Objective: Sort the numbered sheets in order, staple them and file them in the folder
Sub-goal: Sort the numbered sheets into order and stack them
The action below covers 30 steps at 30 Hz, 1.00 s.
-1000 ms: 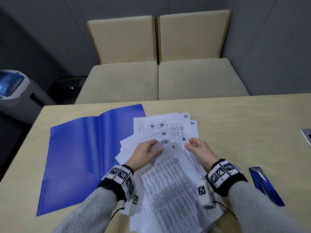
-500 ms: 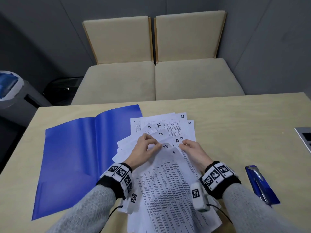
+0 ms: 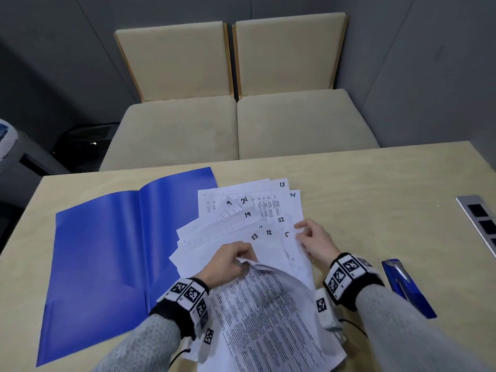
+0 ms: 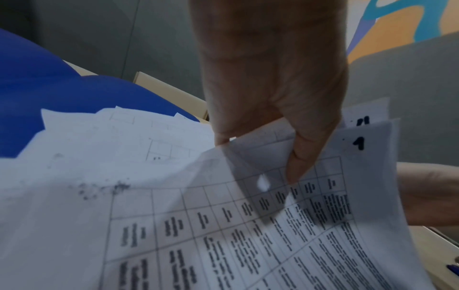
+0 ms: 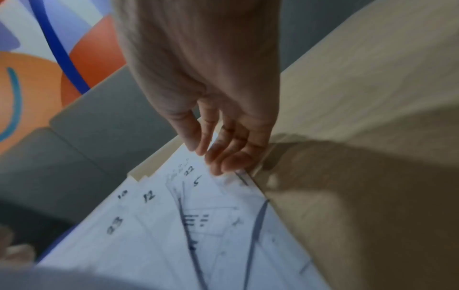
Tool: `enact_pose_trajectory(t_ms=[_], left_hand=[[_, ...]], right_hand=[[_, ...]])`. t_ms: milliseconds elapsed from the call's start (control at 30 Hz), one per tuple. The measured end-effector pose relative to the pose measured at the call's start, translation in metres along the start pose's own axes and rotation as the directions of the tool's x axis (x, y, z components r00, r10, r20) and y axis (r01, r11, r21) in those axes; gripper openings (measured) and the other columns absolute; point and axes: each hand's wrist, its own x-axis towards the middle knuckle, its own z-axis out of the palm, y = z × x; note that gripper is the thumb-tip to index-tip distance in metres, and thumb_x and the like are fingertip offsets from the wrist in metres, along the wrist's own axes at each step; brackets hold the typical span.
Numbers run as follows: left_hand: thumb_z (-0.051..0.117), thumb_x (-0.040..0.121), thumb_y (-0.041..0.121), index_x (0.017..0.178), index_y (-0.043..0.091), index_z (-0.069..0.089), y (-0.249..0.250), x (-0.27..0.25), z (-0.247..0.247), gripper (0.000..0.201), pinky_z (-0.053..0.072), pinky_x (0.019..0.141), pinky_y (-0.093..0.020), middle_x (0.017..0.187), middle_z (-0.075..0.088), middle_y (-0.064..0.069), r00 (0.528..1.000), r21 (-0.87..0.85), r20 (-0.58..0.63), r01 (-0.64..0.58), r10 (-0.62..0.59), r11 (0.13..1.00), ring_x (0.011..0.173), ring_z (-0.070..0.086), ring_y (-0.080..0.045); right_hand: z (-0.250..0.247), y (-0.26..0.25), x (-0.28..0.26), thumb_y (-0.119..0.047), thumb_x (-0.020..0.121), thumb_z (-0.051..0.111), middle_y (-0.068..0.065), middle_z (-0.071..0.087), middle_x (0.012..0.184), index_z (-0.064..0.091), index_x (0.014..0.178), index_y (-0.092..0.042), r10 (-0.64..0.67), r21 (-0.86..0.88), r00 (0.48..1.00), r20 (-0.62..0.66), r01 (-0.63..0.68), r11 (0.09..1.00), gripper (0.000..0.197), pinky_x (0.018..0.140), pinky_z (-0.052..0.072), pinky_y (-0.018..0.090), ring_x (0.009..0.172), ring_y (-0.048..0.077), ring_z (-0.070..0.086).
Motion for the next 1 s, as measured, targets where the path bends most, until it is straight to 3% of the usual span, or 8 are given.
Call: enact_pose_trajectory(t_ms=[100,233,367,500,733,800,900,1000], left_hand=[[0.055,0.07,-0.011,0.069,0.029,0.06,0.002,0.001,-0.002,0.04,0.054,0.062,-0.035,0.077,0.064,0.011,1.0,-0.009,0.005,-0.006,0.006,1.0,0.072,0.065,-0.025],[0.054,0.073,-0.008,0.069,0.028,0.059,0.003,0.002,-0.002,0.036,0.053,0.063,-0.034,0.076,0.064,0.011,1.0,0.02,0.004,-0.009,0.009,1.0,0.072,0.064,-0.02],[0.056,0.072,-0.002,0.073,0.023,0.061,0.001,0.003,-0.004,0.025,0.054,0.065,-0.043,0.076,0.066,0.005,1.0,0.019,0.018,0.003,-0.004,1.0,0.071,0.064,-0.019],[0.064,0.079,0.007,0.104,0.009,0.058,0.001,0.003,-0.008,0.026,0.05,0.073,-0.038,0.085,0.061,0.0,0.997,0.145,0.056,0.043,-0.052,0.988,0.077,0.059,-0.022],[0.056,0.087,0.006,0.094,0.028,0.058,0.002,-0.002,-0.012,0.024,0.049,0.065,-0.014,0.086,0.07,0.001,0.999,0.198,0.04,0.006,-0.014,0.98,0.072,0.066,-0.01],[0.055,0.089,0.006,0.098,0.029,0.059,0.004,-0.004,-0.013,0.025,0.053,0.07,-0.02,0.089,0.068,0.004,1.0,0.187,0.022,-0.02,0.016,0.982,0.073,0.066,-0.008],[0.057,0.089,0.01,0.105,0.021,0.062,0.008,-0.004,-0.016,0.02,0.051,0.082,-0.033,0.1,0.065,0.004,0.995,0.24,-0.055,-0.07,0.086,0.968,0.089,0.062,-0.014],[0.055,0.087,0.006,0.094,0.015,0.061,0.016,-0.005,-0.021,0.013,0.05,0.076,-0.039,0.089,0.062,0.0,0.98,0.28,-0.093,-0.141,0.173,0.95,0.082,0.06,-0.02]], right_hand=[[0.008,-0.006,0.009,-0.009,0.082,0.059,0.003,0.06,0.086,0.062,0.095,-0.015,0.014,-0.206,1.0,0.003,-0.013,0.979,0.015,0.07,0.043,0.026,0.079,0.018,0.057],[0.017,-0.009,0.01,-0.014,0.074,0.07,-0.003,0.061,0.077,0.06,0.074,-0.018,0.051,-0.154,0.997,-0.066,-0.061,0.986,0.011,0.075,0.049,0.031,0.078,0.018,0.059],[0.017,-0.01,-0.007,-0.015,0.075,0.072,-0.006,0.058,0.064,0.057,0.067,-0.014,-0.14,-0.18,0.985,-0.096,0.122,0.976,0.018,0.062,0.043,0.028,0.063,0.012,0.053],[0.017,-0.004,-0.02,-0.017,0.081,0.068,-0.007,0.053,0.062,0.055,0.073,-0.013,-0.221,-0.202,0.975,-0.029,0.211,0.956,0.016,0.059,0.04,0.026,0.059,0.01,0.047],[0.007,-0.023,-0.036,-0.014,0.092,0.055,-0.001,0.057,0.073,0.054,0.08,-0.012,-0.275,-0.078,0.944,-0.181,0.265,0.961,0.012,0.054,0.037,0.013,0.064,0.012,0.048],[0.0,-0.033,-0.041,-0.012,0.093,0.054,-0.002,0.058,0.076,0.054,0.082,-0.011,-0.283,-0.052,0.95,-0.131,0.278,0.959,0.011,0.053,0.037,0.009,0.067,0.013,0.049],[-0.021,-0.058,-0.044,-0.005,0.093,0.052,-0.007,0.053,0.074,0.051,0.081,-0.015,-0.364,0.045,0.864,-0.348,0.404,0.914,0.016,0.056,0.038,0.005,0.064,-0.002,0.049],[-0.054,-0.094,-0.047,-0.01,0.096,0.05,-0.009,0.052,0.075,0.045,0.079,-0.026,-0.425,0.145,0.738,-0.524,0.569,0.81,0.025,0.061,0.039,0.008,0.061,-0.012,0.049]])
